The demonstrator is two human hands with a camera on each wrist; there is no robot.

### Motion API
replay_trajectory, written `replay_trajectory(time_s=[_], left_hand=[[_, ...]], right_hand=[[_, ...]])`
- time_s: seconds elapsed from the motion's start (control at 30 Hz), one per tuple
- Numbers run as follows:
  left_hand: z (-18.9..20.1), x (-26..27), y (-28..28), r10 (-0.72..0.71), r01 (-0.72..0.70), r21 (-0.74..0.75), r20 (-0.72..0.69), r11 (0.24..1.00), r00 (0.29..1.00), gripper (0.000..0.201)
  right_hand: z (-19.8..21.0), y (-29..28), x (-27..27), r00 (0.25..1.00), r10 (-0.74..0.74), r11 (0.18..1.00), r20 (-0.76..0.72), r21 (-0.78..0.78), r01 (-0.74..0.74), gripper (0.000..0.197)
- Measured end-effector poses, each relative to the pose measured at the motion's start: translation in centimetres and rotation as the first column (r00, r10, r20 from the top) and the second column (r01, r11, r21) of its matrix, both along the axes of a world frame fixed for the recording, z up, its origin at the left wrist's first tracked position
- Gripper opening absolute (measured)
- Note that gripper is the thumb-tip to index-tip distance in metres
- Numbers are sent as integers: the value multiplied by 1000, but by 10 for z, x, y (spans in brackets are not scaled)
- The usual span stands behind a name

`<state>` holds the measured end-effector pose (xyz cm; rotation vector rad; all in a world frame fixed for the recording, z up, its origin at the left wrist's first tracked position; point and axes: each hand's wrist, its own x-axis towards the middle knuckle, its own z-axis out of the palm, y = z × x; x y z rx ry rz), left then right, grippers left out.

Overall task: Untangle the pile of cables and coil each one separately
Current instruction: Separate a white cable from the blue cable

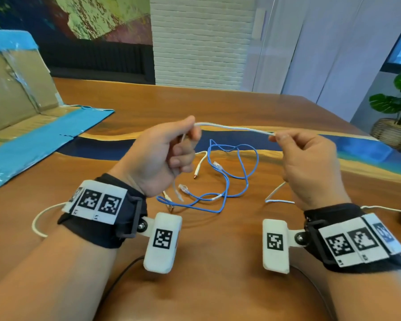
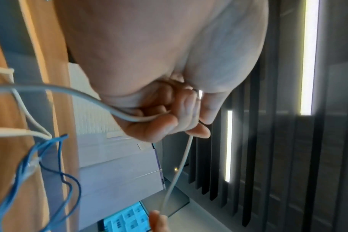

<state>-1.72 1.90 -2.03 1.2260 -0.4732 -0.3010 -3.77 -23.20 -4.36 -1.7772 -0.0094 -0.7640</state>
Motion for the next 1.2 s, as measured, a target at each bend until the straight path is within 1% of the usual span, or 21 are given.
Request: replay_trajectory(time_s=[0.07, 0.1, 0.17, 0.23, 0.27, 0.3, 0.33, 0.4, 0.43, 0.5, 0.57, 0.6, 0.67, 0.73, 0.8, 0.87, 0.93, 1.0, 1.07, 1.13, 1.2], left_hand=[[3, 1, 0, 6, -5, -149, 5, 989, 1000, 25], [4, 1, 0, 35, -31, -180, 16, 983, 999, 27], [5, 3, 0, 130, -121, -152, 48, 981, 990, 32], [3, 4, -1, 222, -221, -25, 108, 975, 969, 36], [2, 3, -2, 245, -255, 57, 142, 965, 959, 36], [0, 3, -3, 245, -269, 140, 170, 953, 955, 35], [-2, 1, -6, 224, -264, 221, 189, 939, 956, 35], [-6, -1, -10, 157, -221, 354, 202, 909, 967, 35], [-7, -2, -11, 128, -204, 402, 208, 893, 970, 35], [-7, -4, -13, 113, -208, 460, 226, 863, 968, 35], [-7, -3, -12, 125, -225, 478, 232, 849, 965, 37], [-7, -2, -11, 133, -234, 485, 234, 843, 963, 38], [-6, 0, -9, 142, -244, 505, 231, 828, 962, 41], [-6, 1, -5, 118, -204, 507, 197, 838, 973, 43], [-4, 1, -1, 79, -117, 439, 103, 891, 992, 44], [0, 0, 3, 31, -22, 285, -28, 958, 999, 40], [2, 2, 4, -14, 23, 78, -114, 997, 993, 36], [4, 4, 5, -8, -8, -99, -163, 995, 987, 33], [6, 4, 2, 22, -56, -181, -188, 982, 982, 32], [5, 2, -5, 56, -100, -232, -190, 967, 980, 34], [2, 1, -12, 99, -140, -272, -161, 952, 982, 37]], right_hand=[[0, 4, -2, 999, 8, 990, -32, -137, -12, 25], [-2, 6, -2, 998, 22, 982, -61, -187, -33, 25], [-5, 9, -3, 985, 75, 965, -158, -237, -112, 25], [-6, 13, -4, 952, 152, 941, -265, -255, -221, 21], [-7, 16, -5, 939, 179, 930, -293, -260, -259, 20], [-7, 19, -6, 932, 200, 924, -302, -258, -282, 25], [-8, 21, -7, 928, 218, 919, -302, -256, -299, 35], [-6, 28, -12, 926, 251, 909, -282, -261, -326, 56], [-5, 31, -14, 926, 281, 904, -253, -253, -344, 62], [-3, 35, -18, 908, 386, 899, -163, -156, -410, 60], [0, 39, -21, 874, 477, 877, -89, -12, -480, 45], [1, 41, -21, 867, 495, 869, -63, 49, -493, 34], [2, 41, -19, 880, 475, 871, -17, 150, -468, 15], [0, 34, -14, 908, 418, 883, 16, 228, -410, 16], [1, 24, -10, 941, 336, 906, 37, 262, -333, 20], [0, 17, -7, 965, 260, 945, 17, 201, -258, 18], [-3, 17, -6, 975, 220, 975, -41, 47, -218, 17], [-7, 23, -7, 959, 243, 953, -145, -146, -264, 23], [-7, 30, -11, 903, 317, 878, -289, -270, -395, 31], [-3, 37, -19, 812, 389, 794, -434, -289, -535, 34], [1, 44, -27, 720, 457, 722, -522, -255, -643, 32]])
